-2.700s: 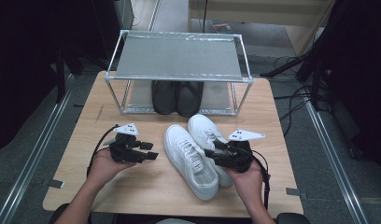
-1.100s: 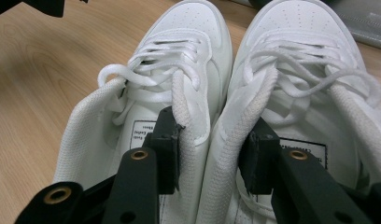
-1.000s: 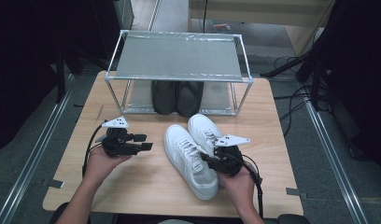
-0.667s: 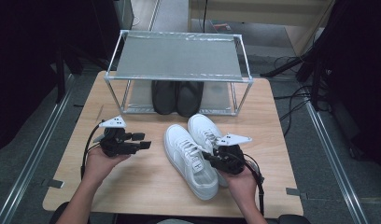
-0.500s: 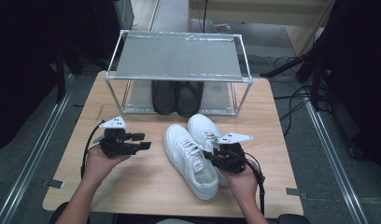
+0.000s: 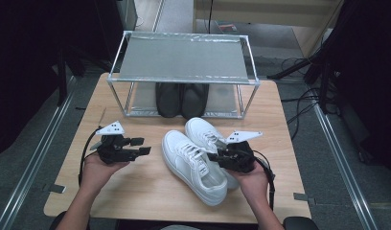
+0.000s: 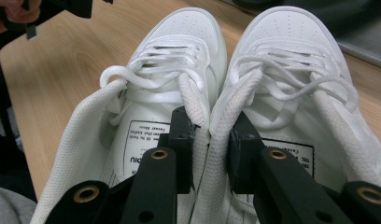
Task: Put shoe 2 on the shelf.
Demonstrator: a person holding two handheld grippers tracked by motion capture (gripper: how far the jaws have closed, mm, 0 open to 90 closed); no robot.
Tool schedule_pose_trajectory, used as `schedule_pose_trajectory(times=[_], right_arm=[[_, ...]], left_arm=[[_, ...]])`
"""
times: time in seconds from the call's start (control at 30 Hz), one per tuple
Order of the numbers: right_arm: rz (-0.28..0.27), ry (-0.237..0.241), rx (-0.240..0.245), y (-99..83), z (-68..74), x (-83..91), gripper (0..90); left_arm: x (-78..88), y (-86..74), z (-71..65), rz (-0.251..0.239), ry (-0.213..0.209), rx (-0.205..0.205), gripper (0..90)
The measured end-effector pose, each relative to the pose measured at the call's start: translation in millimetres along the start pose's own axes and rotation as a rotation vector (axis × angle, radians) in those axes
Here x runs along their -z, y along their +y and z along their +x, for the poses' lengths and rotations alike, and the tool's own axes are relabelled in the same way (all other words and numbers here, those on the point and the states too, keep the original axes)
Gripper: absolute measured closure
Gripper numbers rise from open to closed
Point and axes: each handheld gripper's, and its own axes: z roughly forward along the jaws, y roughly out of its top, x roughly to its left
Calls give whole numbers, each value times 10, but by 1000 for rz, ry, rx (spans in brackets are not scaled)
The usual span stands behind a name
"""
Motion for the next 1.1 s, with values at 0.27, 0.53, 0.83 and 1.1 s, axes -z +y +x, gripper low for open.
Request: schedule_pose_trajectory(times=[0.27, 0.53, 0.83, 1.1], right_arm=[[18, 75, 58, 212, -76, -10, 768], [25, 131, 80, 499, -154, 40, 770], [6, 173, 123, 891, -131, 164, 770], [-18, 203, 153, 1229, -97, 262, 769]], left_arm=[[127, -88, 46, -8, 37, 24, 464], [225, -140, 100, -28, 65, 46, 465], [292, -161, 154, -48, 98, 53, 470], [332, -180, 187, -54, 109, 61, 474]])
